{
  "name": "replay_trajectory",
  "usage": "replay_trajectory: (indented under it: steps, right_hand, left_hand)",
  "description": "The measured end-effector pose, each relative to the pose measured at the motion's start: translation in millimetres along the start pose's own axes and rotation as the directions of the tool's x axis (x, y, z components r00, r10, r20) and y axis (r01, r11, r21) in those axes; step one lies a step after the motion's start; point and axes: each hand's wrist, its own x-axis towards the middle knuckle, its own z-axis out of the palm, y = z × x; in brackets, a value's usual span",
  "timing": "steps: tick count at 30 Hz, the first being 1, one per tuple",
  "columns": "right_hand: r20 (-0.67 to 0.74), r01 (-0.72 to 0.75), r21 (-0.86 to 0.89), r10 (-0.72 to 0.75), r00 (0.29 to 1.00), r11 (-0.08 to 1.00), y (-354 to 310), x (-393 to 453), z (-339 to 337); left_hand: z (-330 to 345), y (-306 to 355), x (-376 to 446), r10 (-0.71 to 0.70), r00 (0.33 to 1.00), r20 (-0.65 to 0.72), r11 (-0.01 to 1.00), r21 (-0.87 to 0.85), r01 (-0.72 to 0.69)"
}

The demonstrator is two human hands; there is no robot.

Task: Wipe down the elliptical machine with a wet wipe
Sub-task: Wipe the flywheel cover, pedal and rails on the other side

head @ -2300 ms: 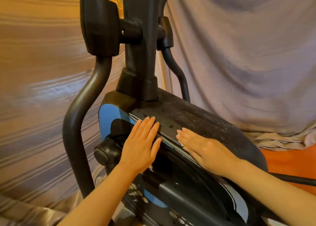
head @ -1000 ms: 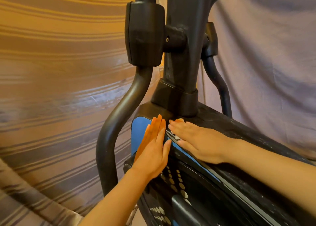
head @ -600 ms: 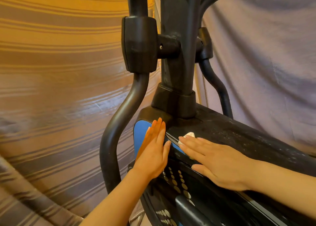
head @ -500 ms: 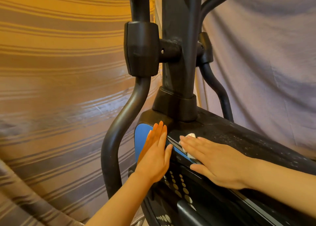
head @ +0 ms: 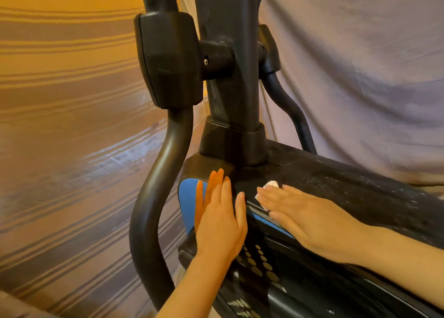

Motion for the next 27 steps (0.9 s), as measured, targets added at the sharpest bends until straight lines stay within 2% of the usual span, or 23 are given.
replay_trajectory:
  steps: [3, 6, 8, 12, 15, 20, 27]
  right_hand:
    - [-0.035, -0.079, 0.013, 0.079, 0.996, 0.997, -2.7, 9.8, 0.2]
    - [-0.259, -0.112, -0.176, 0.063, 0.964, 0.978, -14.5, 20.9, 2.5]
    - [-0.363, -0.156, -0.217, 0.069, 0.929, 0.964, -14.3, 22.4, 10.5]
    - [-0.412, -0.183, -0.225, 0.077, 0.908, 0.957, -15.5, 22.9, 30.8]
    - [-0.304, -0.215, -0.235, 0.138, 0.942, 0.948, -22.2, 17.8, 41.5]
    - [-0.218, -0.229, -0.248, 0.176, 0.960, 0.941, -24.2, 14.9, 41.9]
    - [-0.218, -0.316, -0.118, 0.286, 0.933, 0.942, -20.9, 44.2, 19.5]
  left_hand:
    - [6.8, 1.3, 12.9, 0.091, 0.996, -0.024, 0.994, -0.060, -0.092]
    - [16.4, -6.6, 16.2, 0.171, 0.985, 0.003, 0.982, -0.081, -0.170]
    - [22.7, -11.1, 14.7, 0.200, 0.980, -0.013, 0.972, -0.119, -0.200]
    - [33.4, -13.4, 15.3, 0.196, 0.975, -0.102, 0.955, -0.205, -0.213]
    - [38.0, -13.2, 15.9, 0.215, 0.967, -0.137, 0.953, -0.185, -0.238]
    - [38.9, -14.6, 15.9, 0.228, 0.965, -0.127, 0.959, -0.142, -0.246]
    - [36.1, -14.1, 15.7, 0.240, 0.966, -0.094, 0.965, -0.085, -0.248]
